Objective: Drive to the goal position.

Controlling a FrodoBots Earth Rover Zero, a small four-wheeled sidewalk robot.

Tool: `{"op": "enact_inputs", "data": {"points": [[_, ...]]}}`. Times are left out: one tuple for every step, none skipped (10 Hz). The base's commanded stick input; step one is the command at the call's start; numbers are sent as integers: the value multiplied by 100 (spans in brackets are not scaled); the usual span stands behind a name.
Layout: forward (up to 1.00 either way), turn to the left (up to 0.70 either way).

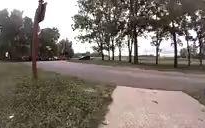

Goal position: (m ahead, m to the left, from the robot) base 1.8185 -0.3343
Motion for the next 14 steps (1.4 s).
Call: {"op": "enact_inputs", "data": {"points": [[0, 70], [0, 70], [0, 70], [0, 70], [0, 70], [0, 70], [0, 70], [0, 70], [0, 70], [0, 70], [0, 70], [0, 70], [0, 70], [0, 70]]}}
